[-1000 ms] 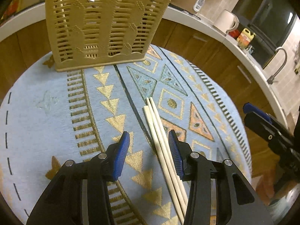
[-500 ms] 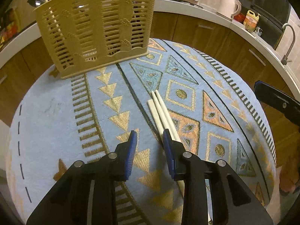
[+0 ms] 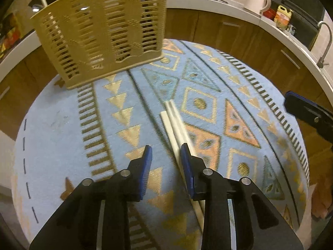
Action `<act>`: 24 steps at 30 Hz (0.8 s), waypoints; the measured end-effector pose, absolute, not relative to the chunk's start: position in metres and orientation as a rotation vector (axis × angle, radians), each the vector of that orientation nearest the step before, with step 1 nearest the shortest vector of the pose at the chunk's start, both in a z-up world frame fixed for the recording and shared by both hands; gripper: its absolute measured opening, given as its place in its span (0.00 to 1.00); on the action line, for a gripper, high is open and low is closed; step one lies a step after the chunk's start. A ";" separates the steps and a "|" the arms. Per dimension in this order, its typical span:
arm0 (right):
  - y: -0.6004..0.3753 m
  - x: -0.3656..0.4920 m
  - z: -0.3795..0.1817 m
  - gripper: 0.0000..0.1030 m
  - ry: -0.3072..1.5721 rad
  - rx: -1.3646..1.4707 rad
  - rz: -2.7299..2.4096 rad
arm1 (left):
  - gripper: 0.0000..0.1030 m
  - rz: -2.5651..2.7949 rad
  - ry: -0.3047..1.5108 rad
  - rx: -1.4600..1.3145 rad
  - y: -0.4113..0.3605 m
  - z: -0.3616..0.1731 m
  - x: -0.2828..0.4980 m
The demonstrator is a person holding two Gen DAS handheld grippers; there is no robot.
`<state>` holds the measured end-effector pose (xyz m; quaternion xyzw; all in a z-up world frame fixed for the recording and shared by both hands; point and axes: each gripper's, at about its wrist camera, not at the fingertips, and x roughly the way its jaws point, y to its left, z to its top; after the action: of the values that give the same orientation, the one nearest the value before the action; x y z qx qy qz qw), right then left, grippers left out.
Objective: Organize utensils
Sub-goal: 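Grasp a wooden chopstick with the left gripper while the right gripper grasps two chopsticks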
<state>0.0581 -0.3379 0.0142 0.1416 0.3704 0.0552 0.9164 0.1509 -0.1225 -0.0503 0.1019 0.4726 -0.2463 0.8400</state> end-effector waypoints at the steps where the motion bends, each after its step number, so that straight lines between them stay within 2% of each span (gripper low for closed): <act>1: -0.338 0.057 0.014 0.45 0.761 0.290 0.112 | 0.28 -0.522 0.999 0.214 -0.120 -0.050 0.151; 10: -0.335 0.064 0.016 0.45 0.781 0.287 0.101 | 0.28 -0.468 1.001 0.317 -0.140 -0.050 0.153; 12: -0.334 0.068 0.018 0.45 0.804 0.269 0.079 | 0.23 -0.469 1.000 0.324 -0.142 -0.049 0.151; 13: -0.334 0.070 0.019 0.45 0.816 0.268 0.074 | 0.09 -0.471 0.995 0.326 -0.141 -0.049 0.151; 15: -0.334 0.080 0.019 0.45 0.866 0.274 0.081 | 0.04 -0.471 0.993 0.317 -0.136 -0.048 0.150; 19: -0.321 0.103 0.011 0.44 1.006 0.317 0.165 | 0.04 -0.494 1.010 0.191 -0.114 -0.046 0.154; 21: -0.302 0.118 0.003 0.37 1.090 0.313 0.219 | 0.04 -0.491 1.024 0.132 -0.098 -0.046 0.158; 24: -0.271 0.135 -0.006 0.36 1.186 0.274 0.262 | 0.04 -0.499 1.056 0.050 -0.072 -0.045 0.167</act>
<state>0.1349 -0.2709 -0.0060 0.1285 0.5555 0.1226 0.8123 0.1671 -0.0720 -0.0447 0.0235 0.4985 -0.2357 0.8339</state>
